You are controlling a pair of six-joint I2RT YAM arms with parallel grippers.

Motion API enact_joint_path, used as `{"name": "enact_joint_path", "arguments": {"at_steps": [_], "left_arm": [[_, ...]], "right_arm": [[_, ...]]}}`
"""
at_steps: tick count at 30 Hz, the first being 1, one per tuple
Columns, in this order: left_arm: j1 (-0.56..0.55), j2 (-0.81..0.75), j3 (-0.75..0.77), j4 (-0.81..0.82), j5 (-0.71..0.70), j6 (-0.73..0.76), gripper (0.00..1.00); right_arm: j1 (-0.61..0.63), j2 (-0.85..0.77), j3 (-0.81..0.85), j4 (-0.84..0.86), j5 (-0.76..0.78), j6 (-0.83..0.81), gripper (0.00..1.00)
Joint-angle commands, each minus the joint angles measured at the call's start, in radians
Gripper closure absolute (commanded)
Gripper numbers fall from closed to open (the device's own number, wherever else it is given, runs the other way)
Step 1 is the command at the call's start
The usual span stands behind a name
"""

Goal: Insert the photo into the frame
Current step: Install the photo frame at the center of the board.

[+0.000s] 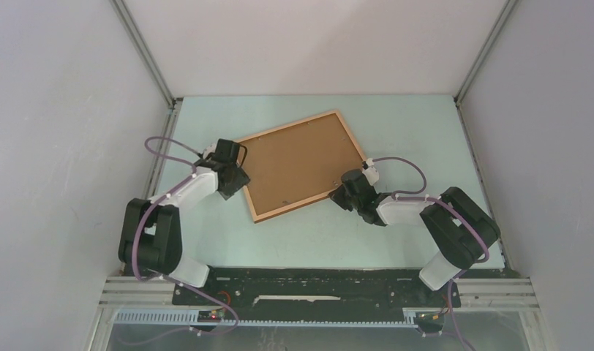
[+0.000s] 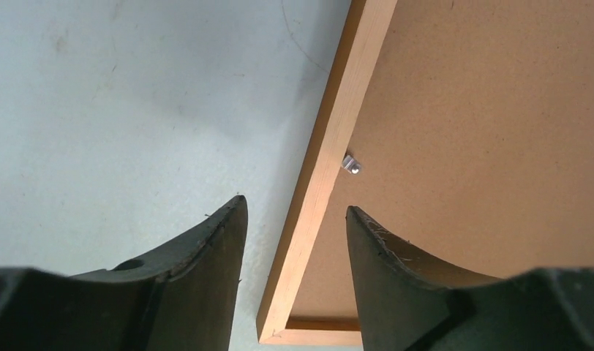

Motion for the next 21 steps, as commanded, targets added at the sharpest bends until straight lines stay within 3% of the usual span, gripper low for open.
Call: {"name": "enact_joint_path", "arguments": {"at_steps": [1, 6, 15, 21], "left_arm": [[-0.002, 0.073, 0.101, -0.031, -0.035, 0.09, 0.4], [-0.002, 0.177, 0.168, -0.042, -0.034, 0.08, 0.4], [-0.002, 0.248, 0.195, -0.055, -0.035, 0.023, 0.64], [-0.001, 0.221, 0.182, -0.016, -0.014, 0.051, 0.57]], "right_arm": [[0.0, 0.04, 0.004, -0.064, 0.012, -0.041, 0.97], [-0.001, 0.044, 0.004, -0.06, 0.008, -0.04, 0.97], [-0.006, 0.049, 0.004, -0.053, -0.009, -0.042, 0.97], [-0.009, 0.053, 0.004, -0.048, -0.014, -0.043, 0.97]]}}
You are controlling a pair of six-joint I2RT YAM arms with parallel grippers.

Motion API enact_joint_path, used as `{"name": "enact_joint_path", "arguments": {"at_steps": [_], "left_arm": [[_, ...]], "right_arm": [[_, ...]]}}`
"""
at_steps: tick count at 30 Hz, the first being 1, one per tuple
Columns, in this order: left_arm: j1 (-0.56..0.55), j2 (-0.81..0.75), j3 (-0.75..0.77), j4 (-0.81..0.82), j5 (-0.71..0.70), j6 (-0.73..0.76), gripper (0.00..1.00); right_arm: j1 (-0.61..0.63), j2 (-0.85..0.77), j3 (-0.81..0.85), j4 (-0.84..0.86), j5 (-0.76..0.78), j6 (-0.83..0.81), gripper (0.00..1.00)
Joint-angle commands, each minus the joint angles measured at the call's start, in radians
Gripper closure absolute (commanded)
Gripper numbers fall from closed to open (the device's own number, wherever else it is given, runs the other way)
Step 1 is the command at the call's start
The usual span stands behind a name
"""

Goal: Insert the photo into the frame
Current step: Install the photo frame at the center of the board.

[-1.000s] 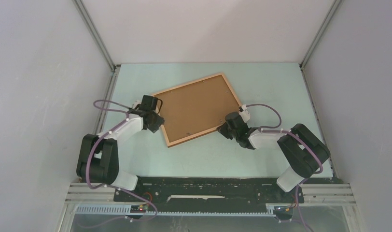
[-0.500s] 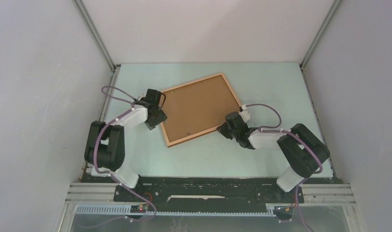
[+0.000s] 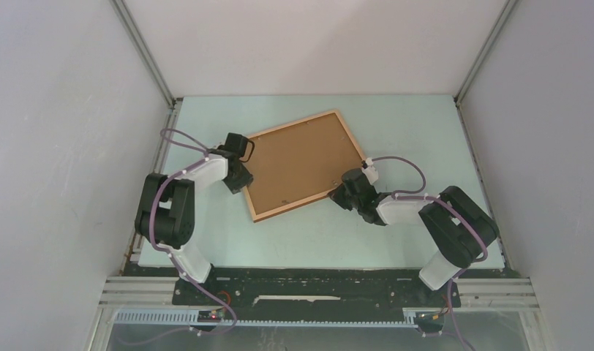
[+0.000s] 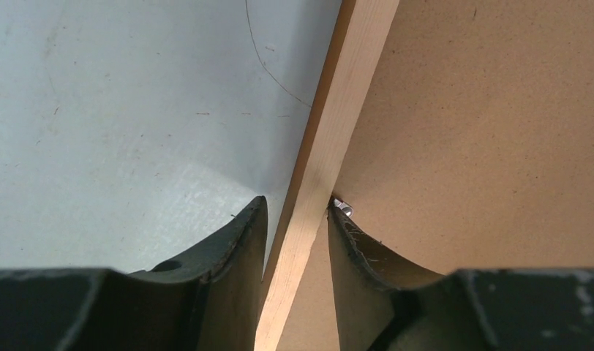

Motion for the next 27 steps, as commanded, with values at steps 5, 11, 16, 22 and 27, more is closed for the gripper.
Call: {"name": "enact_joint_path", "arguments": {"at_steps": [5, 11, 16, 22, 27], "left_arm": [[0.001, -0.091, 0.01, 0.033, -0.031, 0.012, 0.58], [0.018, -0.101, 0.015, 0.036, -0.059, 0.005, 0.52], [0.019, -0.035, 0.057, 0.018, -0.038, -0.006, 0.5], [0.019, 0.014, 0.065, 0.033, -0.014, -0.019, 0.52], [0.019, 0.025, 0.055, 0.032, -0.03, -0.02, 0.56]], "right_arm": [[-0.007, 0.045, 0.004, -0.066, 0.004, -0.032, 0.97], [-0.008, 0.046, 0.004, -0.066, 0.003, -0.032, 0.97], [-0.01, 0.045, 0.004, -0.066, -0.001, -0.031, 0.98], [-0.011, 0.047, 0.004, -0.065, -0.005, -0.031, 0.98], [-0.013, 0.049, 0.004, -0.064, -0.008, -0.031, 0.98]]}}
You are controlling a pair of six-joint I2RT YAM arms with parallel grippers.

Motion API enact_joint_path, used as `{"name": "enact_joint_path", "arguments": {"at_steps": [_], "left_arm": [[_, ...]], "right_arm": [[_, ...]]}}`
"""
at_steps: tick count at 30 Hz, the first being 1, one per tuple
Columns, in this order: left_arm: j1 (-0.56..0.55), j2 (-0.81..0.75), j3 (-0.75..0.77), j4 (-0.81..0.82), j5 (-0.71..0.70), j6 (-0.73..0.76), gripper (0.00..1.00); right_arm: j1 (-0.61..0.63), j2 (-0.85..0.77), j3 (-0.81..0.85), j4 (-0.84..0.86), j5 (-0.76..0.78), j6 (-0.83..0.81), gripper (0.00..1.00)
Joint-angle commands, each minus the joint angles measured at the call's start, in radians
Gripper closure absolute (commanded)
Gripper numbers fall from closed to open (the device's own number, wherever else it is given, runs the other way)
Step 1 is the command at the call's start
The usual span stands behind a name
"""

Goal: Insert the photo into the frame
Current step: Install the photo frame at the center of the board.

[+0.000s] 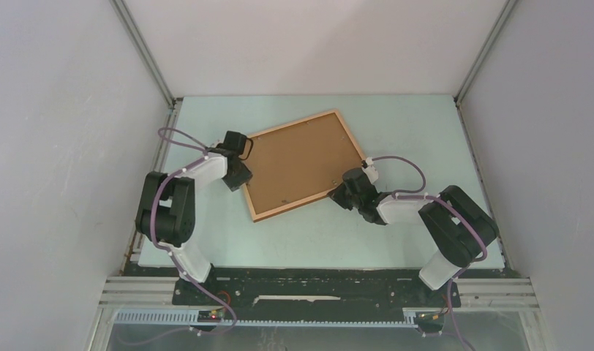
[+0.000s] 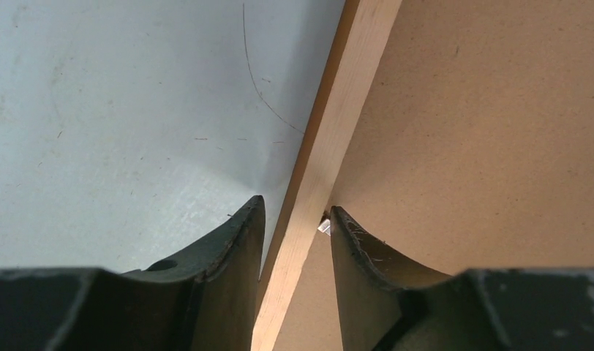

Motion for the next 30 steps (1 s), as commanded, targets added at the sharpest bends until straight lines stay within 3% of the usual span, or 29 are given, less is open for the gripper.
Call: {"name": "enact_joint_path", "arguments": {"at_steps": [1, 9, 14, 18, 20, 26, 28, 30], "left_arm": [[0.004, 0.015, 0.037, 0.004, -0.019, -0.011, 0.56], [0.003, 0.035, 0.033, -0.003, -0.007, 0.001, 0.56], [0.004, 0.028, 0.015, -0.003, -0.004, 0.022, 0.87], [0.004, 0.019, 0.005, -0.004, -0.012, 0.034, 0.99], [0.003, 0.017, 0.005, -0.003, -0.013, 0.04, 1.0], [0.005, -0.029, 0.029, -0.017, -0.036, 0.064, 0.96], [0.005, -0.075, 0.043, -0.031, -0.053, 0.093, 0.83], [0.005, -0.142, 0.043, -0.032, -0.063, 0.128, 0.54]], "right_arm": [[-0.003, 0.045, 0.004, -0.071, 0.016, -0.029, 0.98], [-0.004, 0.049, 0.004, -0.068, 0.012, -0.027, 0.98], [-0.004, 0.048, 0.003, -0.068, 0.013, -0.027, 0.98], [-0.004, 0.05, 0.004, -0.068, 0.014, -0.028, 0.99], [-0.004, 0.05, 0.004, -0.068, 0.014, -0.028, 0.99], [-0.004, 0.045, 0.004, -0.071, 0.013, -0.033, 0.99], [-0.004, 0.041, 0.004, -0.071, 0.013, -0.037, 0.99], [-0.004, 0.038, 0.004, -0.074, 0.013, -0.042, 0.98]]}}
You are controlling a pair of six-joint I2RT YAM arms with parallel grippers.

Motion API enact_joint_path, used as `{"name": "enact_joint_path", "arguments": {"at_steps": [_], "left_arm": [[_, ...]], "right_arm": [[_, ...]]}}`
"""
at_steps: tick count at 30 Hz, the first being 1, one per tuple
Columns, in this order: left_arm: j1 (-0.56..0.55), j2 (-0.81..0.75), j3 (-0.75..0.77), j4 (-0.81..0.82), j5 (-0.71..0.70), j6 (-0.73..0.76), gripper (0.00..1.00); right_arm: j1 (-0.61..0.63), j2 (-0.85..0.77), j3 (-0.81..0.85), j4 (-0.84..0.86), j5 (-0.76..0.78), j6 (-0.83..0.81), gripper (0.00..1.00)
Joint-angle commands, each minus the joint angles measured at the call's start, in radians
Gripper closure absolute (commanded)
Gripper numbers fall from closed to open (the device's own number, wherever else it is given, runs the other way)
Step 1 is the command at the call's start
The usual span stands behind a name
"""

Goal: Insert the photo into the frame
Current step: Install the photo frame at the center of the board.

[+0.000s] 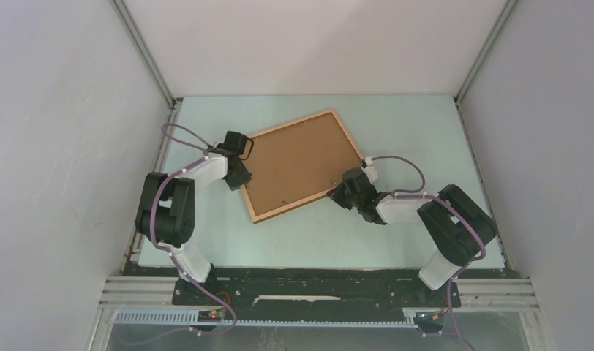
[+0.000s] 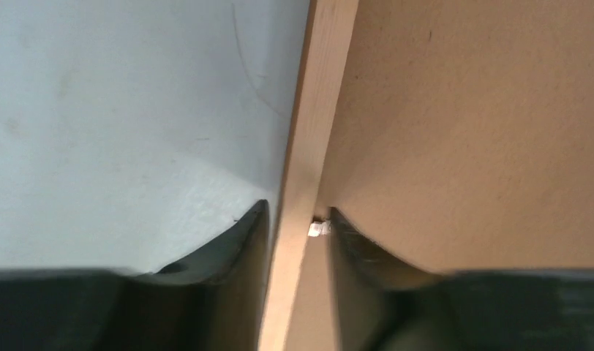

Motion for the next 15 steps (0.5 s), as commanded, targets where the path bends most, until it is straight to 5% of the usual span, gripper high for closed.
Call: {"name": "enact_joint_path", "arguments": {"at_steps": [1, 6, 15], "left_arm": [[0.006, -0.185, 0.037, -0.045, -0.081, 0.063, 0.43], [0.004, -0.364, -0.041, -0.02, -0.028, 0.143, 0.16], [-0.116, -0.597, -0.38, 0.091, 0.174, 0.08, 0.09]], "right_arm": [[-0.002, 0.025, 0.001, -0.089, 0.019, -0.044, 0.97], [0.039, -0.051, 0.001, -0.141, 0.097, -0.087, 0.93], [0.181, -0.253, 0.002, -0.196, 0.179, -0.311, 0.36]]}}
